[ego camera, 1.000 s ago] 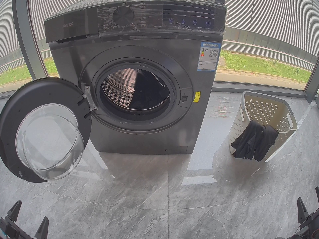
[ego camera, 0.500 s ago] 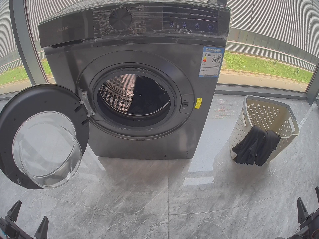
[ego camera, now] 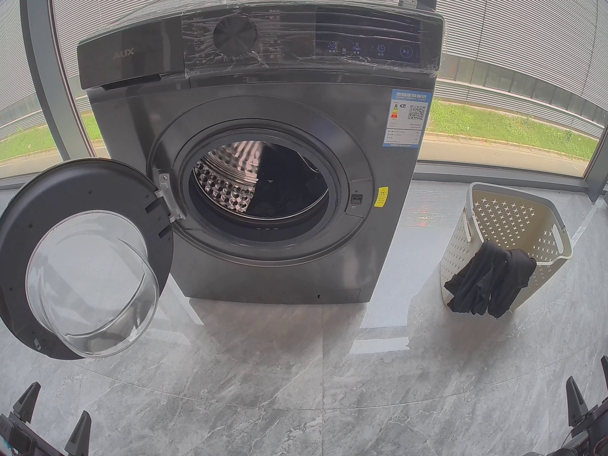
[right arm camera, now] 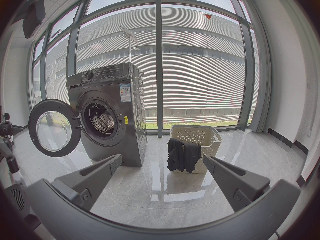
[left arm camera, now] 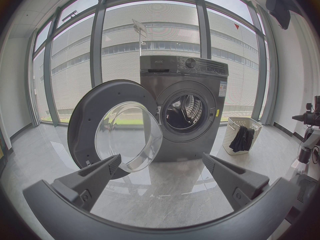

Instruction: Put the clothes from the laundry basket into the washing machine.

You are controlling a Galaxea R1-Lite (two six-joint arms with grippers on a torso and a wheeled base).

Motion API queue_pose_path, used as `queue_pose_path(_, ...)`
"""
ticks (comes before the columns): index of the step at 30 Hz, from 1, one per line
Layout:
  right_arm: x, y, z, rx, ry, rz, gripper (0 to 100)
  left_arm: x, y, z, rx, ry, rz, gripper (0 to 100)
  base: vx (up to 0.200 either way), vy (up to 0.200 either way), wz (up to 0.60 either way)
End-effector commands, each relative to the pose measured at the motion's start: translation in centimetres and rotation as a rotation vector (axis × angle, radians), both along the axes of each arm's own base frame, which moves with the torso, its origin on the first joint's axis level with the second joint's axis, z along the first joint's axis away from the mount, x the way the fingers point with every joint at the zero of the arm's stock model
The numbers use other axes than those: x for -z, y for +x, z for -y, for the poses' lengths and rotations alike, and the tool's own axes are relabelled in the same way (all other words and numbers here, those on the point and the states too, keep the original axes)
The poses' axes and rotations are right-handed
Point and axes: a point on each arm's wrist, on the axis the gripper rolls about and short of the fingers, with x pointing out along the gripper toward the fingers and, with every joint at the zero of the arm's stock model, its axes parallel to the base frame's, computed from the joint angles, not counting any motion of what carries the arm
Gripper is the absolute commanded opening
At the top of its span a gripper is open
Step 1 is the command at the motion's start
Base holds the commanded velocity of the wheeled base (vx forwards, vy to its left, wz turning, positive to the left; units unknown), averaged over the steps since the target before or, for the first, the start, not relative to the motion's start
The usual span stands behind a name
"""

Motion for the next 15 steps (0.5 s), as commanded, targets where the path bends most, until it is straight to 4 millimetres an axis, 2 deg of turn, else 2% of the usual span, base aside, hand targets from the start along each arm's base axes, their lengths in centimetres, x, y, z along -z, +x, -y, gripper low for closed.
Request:
queue_pose_path(1, 0.43, 0.03, 0.00, 0.000, 0.000, -0.004, 100, 0.46, 0.01, 0.00, -0.002, -0.001, -0.002, 100, 0.000, -0.200, 0.00)
queue_pose_path(15, 0.43, 0.01, -0.03, -0.015, -0.002, -0.001, 100, 0.46, 0.01, 0.00, -0.002, -0.001, -0.002, 100, 0.000, -0.200, 0.00)
